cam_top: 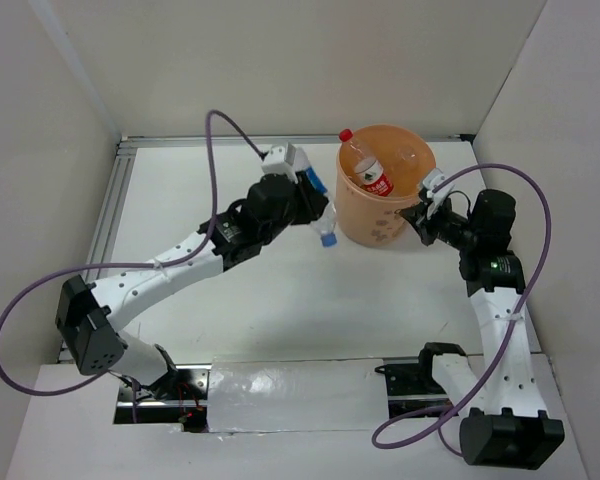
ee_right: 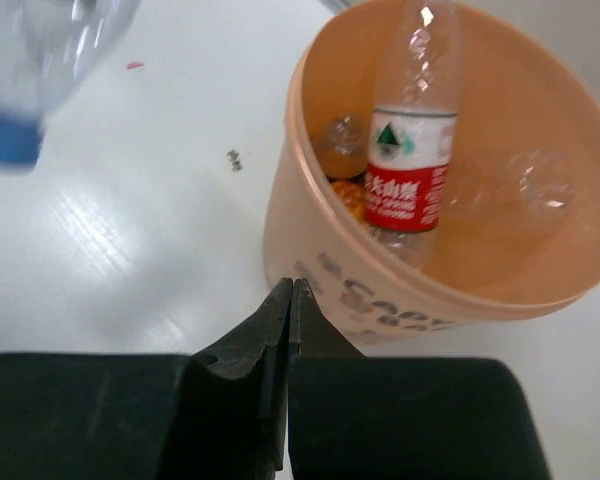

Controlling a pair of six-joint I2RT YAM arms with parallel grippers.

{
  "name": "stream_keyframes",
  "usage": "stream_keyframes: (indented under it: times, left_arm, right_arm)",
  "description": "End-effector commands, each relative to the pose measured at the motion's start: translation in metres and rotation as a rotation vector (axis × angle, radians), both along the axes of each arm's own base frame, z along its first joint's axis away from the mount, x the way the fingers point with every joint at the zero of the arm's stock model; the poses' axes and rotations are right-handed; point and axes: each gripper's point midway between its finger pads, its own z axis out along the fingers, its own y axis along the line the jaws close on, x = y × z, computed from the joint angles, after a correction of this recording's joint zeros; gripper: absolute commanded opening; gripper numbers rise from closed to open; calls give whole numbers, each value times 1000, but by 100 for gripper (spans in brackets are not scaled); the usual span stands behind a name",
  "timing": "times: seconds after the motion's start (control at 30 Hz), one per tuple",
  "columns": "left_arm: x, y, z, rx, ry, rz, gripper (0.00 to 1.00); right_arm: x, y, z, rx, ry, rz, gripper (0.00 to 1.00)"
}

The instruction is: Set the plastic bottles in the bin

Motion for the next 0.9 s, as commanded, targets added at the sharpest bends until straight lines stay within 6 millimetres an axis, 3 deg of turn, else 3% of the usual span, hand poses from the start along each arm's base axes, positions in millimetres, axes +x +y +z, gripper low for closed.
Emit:
stream_keyframes:
  times: [0.0, 0.13, 0.17, 0.2, 0.27, 0.3, 0.37, 0.4, 0.43, 0.47, 0.5, 0.57, 0.63, 0.73, 0.8, 0.87]
  left_arm:
    - [30, -11, 84, -61, -274, 20, 0]
    - [58, -50, 111, -99, -349, -14, 2]
    - [63, -58, 136, -132, -392, -21, 3]
    - [72, -76, 118, -113, -373, -33, 4]
    - [81, -89, 126, -135, -391, -41, 6]
    - [85, -94, 147, -170, -422, -36, 9]
    - [102, -105, 126, -110, -414, 7, 14]
    - [104, -110, 137, -119, -434, 21, 23]
    - [110, -112, 132, -102, -438, 35, 31]
    - [120, -117, 110, -54, -418, 55, 41]
    - [122, -119, 109, -47, -413, 54, 53]
    - [128, -122, 94, -10, -400, 61, 75]
    - [129, -123, 95, -3, -405, 59, 97]
    - [122, -119, 109, -13, -422, 41, 100]
    - [113, -116, 127, -40, -456, 14, 100]
    - [96, -98, 152, -43, -502, -4, 100]
  right_arm:
    - [-22, -1, -25, -33, 77, 10, 0]
    - [-48, 6, -47, -118, 59, 107, 0]
    - [-51, 6, -55, -133, 75, 118, 0]
    - [-56, 7, -62, -134, 87, 133, 0]
    - [-61, 6, -75, -146, 127, 137, 0]
    - [-64, 6, -83, -151, 147, 144, 0]
    - [-66, 6, -87, -150, 151, 145, 0]
    - [-67, 7, -92, -148, 163, 146, 0]
    - [-67, 7, -92, -148, 163, 146, 0]
    - [-68, 7, -95, -136, 182, 141, 3]
    - [-67, 7, -94, -137, 174, 141, 12]
    - [-68, 7, -95, -136, 182, 141, 19]
    - [-69, 7, -99, -134, 191, 142, 63]
    - [-70, 6, -103, -123, 226, 130, 96]
    - [-68, 7, -101, -98, 234, 115, 100]
    - [-62, 2, -101, -71, 253, 56, 100]
